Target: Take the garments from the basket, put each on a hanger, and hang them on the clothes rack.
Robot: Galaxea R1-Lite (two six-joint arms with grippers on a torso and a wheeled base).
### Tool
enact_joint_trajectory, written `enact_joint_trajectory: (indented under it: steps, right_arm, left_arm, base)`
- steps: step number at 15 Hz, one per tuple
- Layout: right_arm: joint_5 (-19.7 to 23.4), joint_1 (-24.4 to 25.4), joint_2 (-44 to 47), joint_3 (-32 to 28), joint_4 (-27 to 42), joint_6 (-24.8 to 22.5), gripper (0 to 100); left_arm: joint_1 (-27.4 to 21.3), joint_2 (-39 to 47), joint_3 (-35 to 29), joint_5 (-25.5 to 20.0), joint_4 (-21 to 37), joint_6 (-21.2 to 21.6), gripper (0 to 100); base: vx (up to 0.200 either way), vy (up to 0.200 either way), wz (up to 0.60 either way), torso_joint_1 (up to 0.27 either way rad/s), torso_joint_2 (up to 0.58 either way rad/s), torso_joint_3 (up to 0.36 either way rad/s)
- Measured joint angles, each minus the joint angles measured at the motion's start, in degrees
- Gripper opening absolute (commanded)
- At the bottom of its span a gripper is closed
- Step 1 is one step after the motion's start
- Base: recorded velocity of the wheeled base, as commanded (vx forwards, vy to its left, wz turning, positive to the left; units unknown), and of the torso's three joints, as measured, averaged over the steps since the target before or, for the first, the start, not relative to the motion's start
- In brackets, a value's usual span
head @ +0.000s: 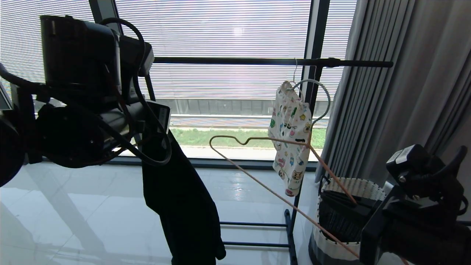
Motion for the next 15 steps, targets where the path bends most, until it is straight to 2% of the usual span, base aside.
enact_joint_trajectory:
  steps: [2, 4, 6, 11, 15]
  right_arm:
    - [0.0, 4.4, 1.5, -0.1, 0.0, 0.2, 0]
    - [0.0, 5.9, 3.1, -0.3, -1.7, 0.3, 0]
    - [-0.2, 5.6, 5.0, -0.5, -5.0, 0.2, 0]
    - [-0.2, 4.1, 5.9, -0.8, -5.4, 0.0, 0]
    - [-0.1, 6.3, 5.5, -2.9, -5.5, -0.1, 0]
  left_arm:
    - [-0.3, 2.6, -2.0, 0.1, 0.0, -2.5, 0]
    - [-1.1, 3.8, -3.0, 0.1, 0.0, -3.6, 0]
    - [-1.9, 4.2, -3.1, 0.1, 0.0, -3.6, 0]
    - [-2.2, 4.5, -2.5, 2.3, 0.0, -3.4, 0]
    - [-2.3, 4.7, -2.2, 2.3, 0.0, -3.4, 0]
  base:
    - [0.000, 0.000, 0.00, 0.000, 0.00, 0.000]
    - [0.000, 0.000, 0.00, 0.000, 0.00, 0.000]
    - [0.000, 0.000, 0.00, 0.000, 0.00, 0.000]
    - [0.000, 0.000, 0.00, 0.000, 0.00, 0.000]
    - [0.000, 0.000, 0.00, 0.000, 0.00, 0.000]
